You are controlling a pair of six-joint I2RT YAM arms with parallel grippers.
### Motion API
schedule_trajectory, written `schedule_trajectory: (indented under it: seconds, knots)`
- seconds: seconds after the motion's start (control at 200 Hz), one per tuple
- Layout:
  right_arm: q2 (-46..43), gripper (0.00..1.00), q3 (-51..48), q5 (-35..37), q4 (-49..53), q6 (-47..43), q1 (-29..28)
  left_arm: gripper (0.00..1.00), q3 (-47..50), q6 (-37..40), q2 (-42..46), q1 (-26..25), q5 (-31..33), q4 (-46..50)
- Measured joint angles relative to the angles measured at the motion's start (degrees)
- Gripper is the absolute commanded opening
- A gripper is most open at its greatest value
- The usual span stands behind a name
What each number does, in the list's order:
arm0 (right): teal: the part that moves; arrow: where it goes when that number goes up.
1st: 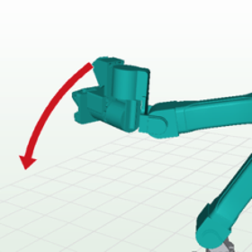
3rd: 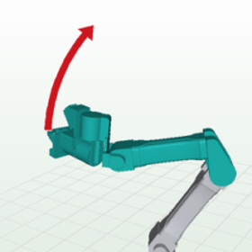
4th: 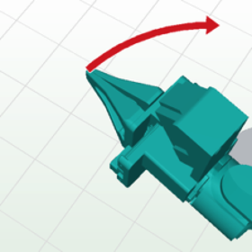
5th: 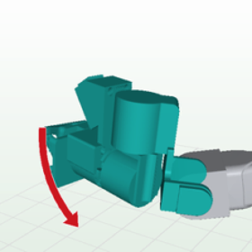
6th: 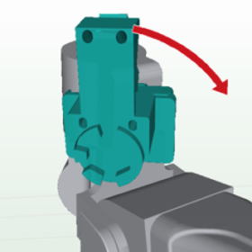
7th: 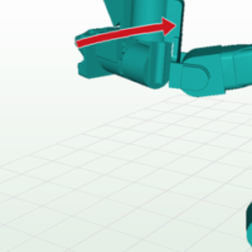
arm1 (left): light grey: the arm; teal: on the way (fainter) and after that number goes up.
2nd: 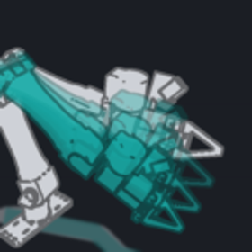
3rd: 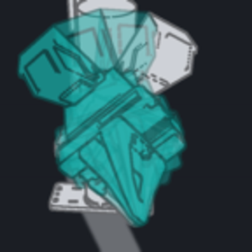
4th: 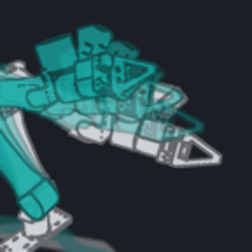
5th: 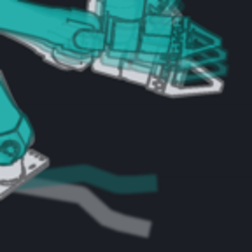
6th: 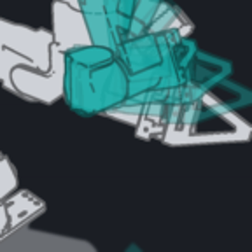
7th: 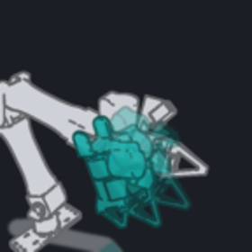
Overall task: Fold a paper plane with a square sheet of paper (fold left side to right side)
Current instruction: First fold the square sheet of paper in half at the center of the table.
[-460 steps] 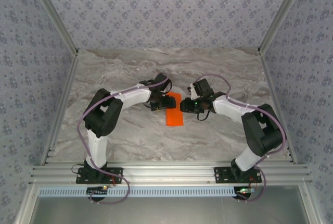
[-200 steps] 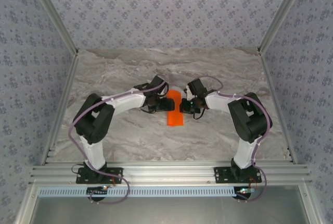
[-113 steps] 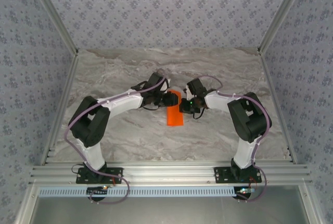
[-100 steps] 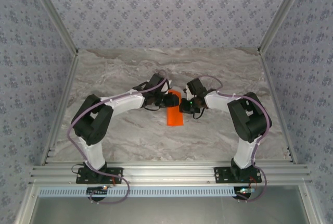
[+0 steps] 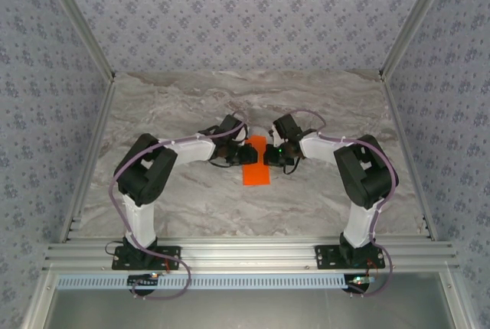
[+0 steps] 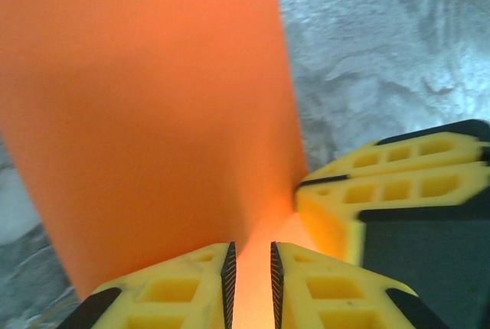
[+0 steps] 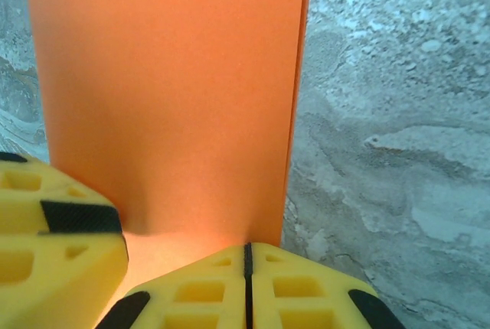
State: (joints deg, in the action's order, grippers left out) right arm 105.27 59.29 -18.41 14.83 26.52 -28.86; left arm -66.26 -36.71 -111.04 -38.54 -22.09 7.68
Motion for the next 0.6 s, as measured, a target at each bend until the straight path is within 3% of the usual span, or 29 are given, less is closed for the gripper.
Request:
schedule_trajectory:
  seconds: [0.6]
  knots:
    - [0.17,0.07,0.57,0.68,0.94,-1.16,-0.28,0.19,5.18,2.6,2.32,5.62,-2.32,-1.31]
